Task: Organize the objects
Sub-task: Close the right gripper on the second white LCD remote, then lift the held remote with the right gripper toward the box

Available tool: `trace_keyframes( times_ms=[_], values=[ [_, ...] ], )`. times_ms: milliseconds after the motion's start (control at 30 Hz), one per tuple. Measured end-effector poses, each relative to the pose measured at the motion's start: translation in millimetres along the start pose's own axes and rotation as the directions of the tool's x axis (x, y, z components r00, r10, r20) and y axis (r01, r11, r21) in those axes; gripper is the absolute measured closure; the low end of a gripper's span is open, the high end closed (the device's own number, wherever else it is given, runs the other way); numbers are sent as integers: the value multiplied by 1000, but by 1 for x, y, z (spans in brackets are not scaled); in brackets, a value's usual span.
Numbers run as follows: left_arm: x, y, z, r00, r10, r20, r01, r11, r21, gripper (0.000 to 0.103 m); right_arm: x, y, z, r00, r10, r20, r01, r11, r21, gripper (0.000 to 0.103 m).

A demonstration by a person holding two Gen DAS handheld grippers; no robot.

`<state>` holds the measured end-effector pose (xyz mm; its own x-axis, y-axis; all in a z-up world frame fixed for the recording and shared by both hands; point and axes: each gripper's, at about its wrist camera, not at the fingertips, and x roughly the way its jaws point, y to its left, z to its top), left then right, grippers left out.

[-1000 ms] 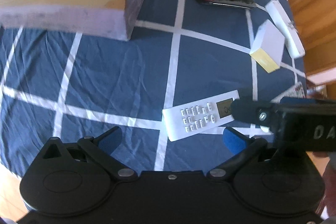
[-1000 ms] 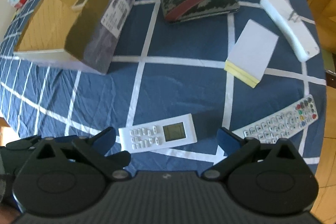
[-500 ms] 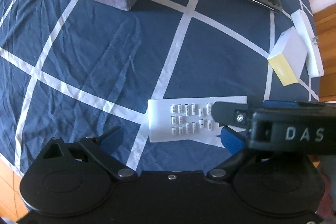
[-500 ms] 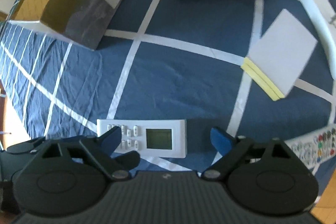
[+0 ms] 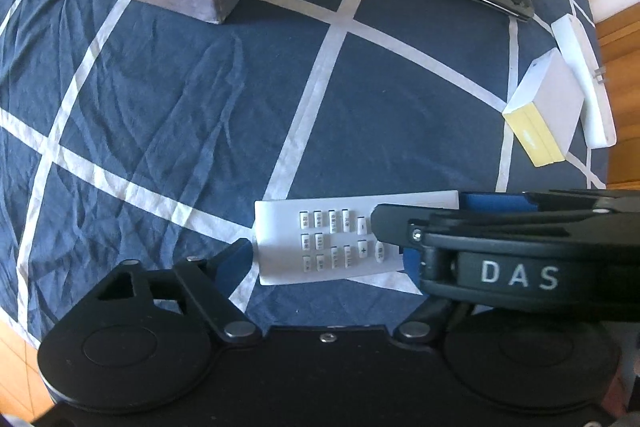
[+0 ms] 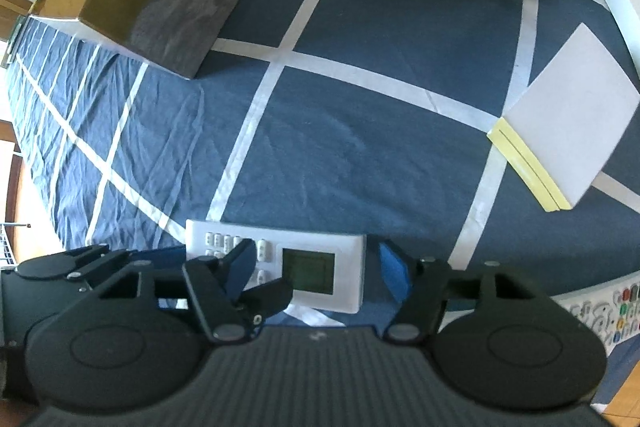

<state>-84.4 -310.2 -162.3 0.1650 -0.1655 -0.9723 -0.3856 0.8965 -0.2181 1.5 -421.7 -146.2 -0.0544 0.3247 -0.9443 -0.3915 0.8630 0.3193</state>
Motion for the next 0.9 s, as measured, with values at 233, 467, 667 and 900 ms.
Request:
trace_keyframes(
  times_ms=[233,467,667,900],
  values=[
    [-1,0,2,1000,-8,-4,8,1000,1,28,2,3,-1,1000,-15,-4,15,1000,-6,43],
    [-1,-1,3,1000,-7,-9,7,1000,7,29,1,4,0,1000,-21,-5,21,1000,-3,44],
    [-7,-4,5,1000,8,-3,-8,1000,24,31,-5,7,0,1000,-21,14,21,1000,-7,44],
    [-28,-11,12,999,29,30,-30,999,43,31,-25,9,3,998,-4,60,4,1000,0,44]
  ],
)
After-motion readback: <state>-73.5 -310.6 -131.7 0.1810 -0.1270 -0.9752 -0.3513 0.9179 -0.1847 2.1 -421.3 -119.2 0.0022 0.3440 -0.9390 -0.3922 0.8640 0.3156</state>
